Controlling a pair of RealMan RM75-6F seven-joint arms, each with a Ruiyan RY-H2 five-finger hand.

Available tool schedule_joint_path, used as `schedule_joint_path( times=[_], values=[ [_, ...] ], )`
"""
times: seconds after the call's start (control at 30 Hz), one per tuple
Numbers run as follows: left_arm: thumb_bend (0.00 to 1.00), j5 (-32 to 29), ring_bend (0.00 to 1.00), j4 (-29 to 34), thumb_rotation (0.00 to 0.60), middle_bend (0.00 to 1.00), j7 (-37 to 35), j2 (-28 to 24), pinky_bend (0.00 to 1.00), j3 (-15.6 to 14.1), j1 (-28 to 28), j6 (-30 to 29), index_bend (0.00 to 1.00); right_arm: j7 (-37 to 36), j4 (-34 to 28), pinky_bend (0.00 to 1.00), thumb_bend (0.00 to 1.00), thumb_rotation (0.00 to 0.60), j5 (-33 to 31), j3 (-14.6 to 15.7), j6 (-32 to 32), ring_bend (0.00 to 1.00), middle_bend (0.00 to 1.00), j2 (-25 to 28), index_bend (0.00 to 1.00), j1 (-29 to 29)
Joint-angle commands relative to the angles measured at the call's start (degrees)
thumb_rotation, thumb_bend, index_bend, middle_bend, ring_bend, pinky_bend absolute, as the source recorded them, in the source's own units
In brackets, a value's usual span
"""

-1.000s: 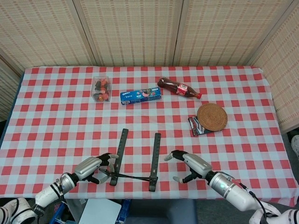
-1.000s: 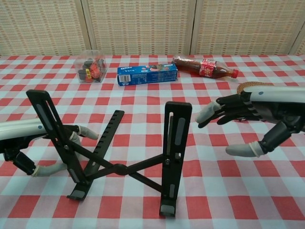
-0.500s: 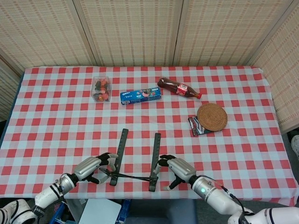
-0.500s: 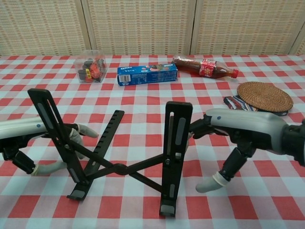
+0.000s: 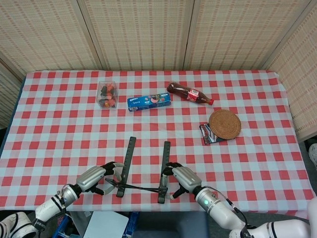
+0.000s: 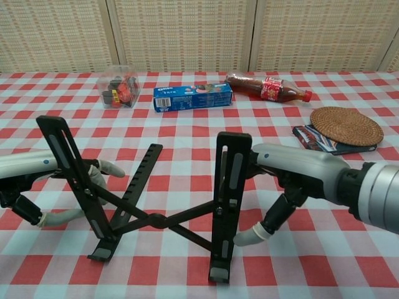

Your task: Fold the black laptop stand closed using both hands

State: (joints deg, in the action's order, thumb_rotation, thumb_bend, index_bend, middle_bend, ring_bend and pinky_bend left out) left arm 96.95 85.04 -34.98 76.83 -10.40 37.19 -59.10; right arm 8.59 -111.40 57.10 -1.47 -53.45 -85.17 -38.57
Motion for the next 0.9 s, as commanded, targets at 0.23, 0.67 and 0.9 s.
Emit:
schedule_joint_path(
  times=[0.23,0.67,0.9],
  values=[
    [0.43,0.18,0.08,0.07,0.6,0.12,-0.08,-0.11,0.22,0.08,-0.04,-0.06,0.37,1.05,-0.02,0.08,0.19,0.6,-1.16,-0.16,0.61,0.09,0.31,-0.81,0.54,-0.18],
    [0.43,0.34,0.08,-0.28,0.6,0.12,-0.35,-0.11,0.22,0.02,-0.22,-0.04,0.37,2.01,0.22,0.08,0.25,0.6,-1.85,0.02,1.23,0.09,0.32,-1.6,0.55,-0.18],
    [0.43,0.46,0.08,-0.48,0.6,0.12,-0.54,0.08,0.22,0.03,-0.28,-0.1,0.37,2.17,0.04,0.08,0.3,0.6,-1.64,0.11,1.32,0.09,0.32,-1.86,0.56,-0.06]
  ],
)
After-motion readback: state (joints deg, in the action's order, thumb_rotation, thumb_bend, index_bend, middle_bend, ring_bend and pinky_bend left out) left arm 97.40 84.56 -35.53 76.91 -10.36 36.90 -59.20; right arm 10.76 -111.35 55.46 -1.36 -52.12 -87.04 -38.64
